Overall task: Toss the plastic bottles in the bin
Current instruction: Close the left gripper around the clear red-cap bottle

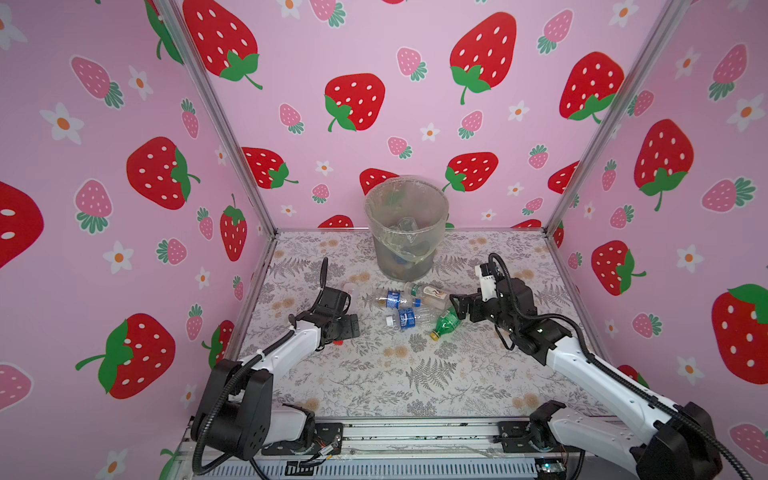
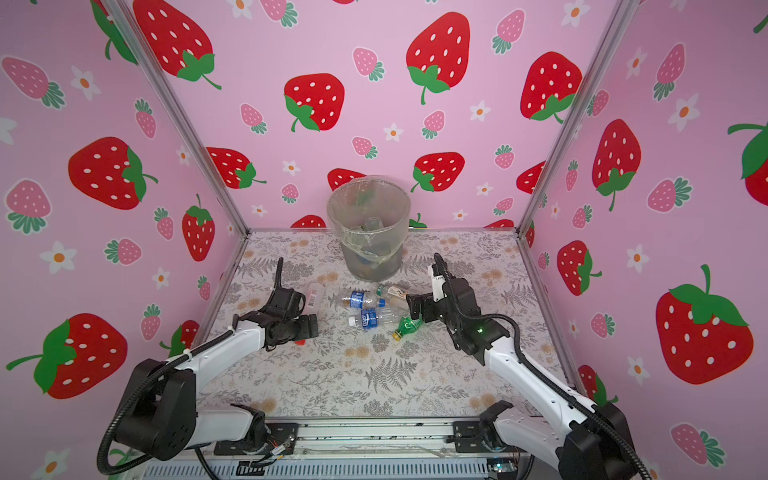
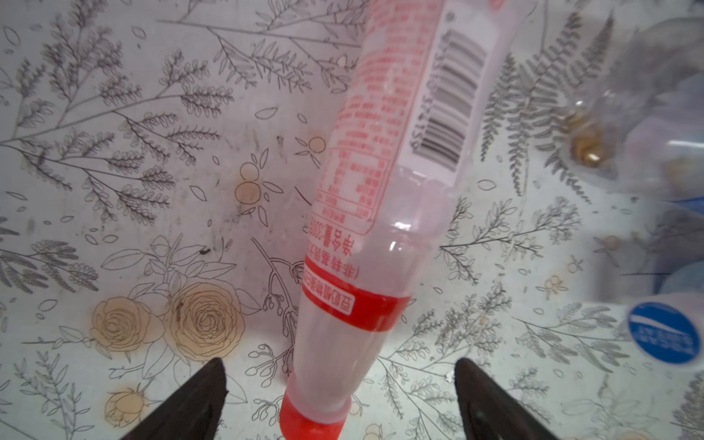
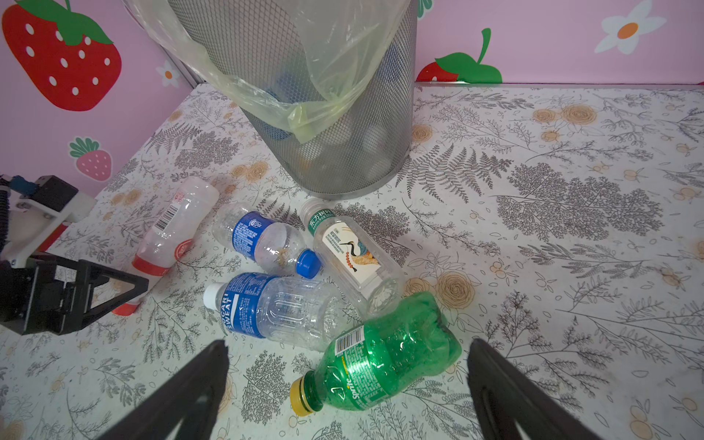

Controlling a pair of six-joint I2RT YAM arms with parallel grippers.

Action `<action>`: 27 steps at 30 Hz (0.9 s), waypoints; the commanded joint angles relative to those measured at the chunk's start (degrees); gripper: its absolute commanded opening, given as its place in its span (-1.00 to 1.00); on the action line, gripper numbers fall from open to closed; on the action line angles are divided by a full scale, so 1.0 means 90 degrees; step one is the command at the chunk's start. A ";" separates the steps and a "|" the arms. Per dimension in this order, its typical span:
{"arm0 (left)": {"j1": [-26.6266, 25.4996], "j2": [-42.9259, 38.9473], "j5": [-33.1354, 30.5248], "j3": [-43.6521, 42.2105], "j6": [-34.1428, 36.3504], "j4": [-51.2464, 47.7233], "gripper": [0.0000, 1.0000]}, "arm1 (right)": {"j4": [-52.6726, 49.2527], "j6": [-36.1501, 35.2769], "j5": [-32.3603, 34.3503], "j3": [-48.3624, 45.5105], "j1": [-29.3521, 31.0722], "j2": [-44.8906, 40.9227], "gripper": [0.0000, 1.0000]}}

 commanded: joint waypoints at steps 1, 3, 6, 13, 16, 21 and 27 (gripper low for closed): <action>-0.0017 0.0297 -0.0038 0.0278 0.0057 -0.0023 0.78 | 0.0005 -0.0062 0.0050 0.0153 -0.0022 0.0035 0.99; -0.0030 0.0364 -0.0028 0.0295 0.0051 -0.0029 0.76 | 0.0005 -0.0026 0.0160 0.0153 -0.0040 0.0012 0.99; -0.0034 0.0411 -0.0024 0.0215 0.0048 0.0136 0.74 | 0.0016 0.0025 0.0174 0.0156 -0.0062 -0.0020 0.99; -0.0045 0.0751 0.0039 0.0325 0.0080 0.0224 0.43 | 0.0002 0.0053 0.0145 0.0166 -0.0081 0.0049 0.99; -0.0048 0.0882 0.0033 0.0376 0.0080 0.0243 0.17 | 0.0005 0.0075 0.0135 0.0226 -0.0091 0.0114 0.99; -0.0053 0.1141 0.0145 0.0504 0.0127 0.0197 -0.10 | 0.0072 0.0101 0.0095 0.0251 -0.0100 0.0159 0.99; -0.0052 0.1153 0.0159 0.0672 0.0115 0.0000 -0.82 | 0.0115 0.0134 0.0033 0.0223 -0.0110 0.0206 0.99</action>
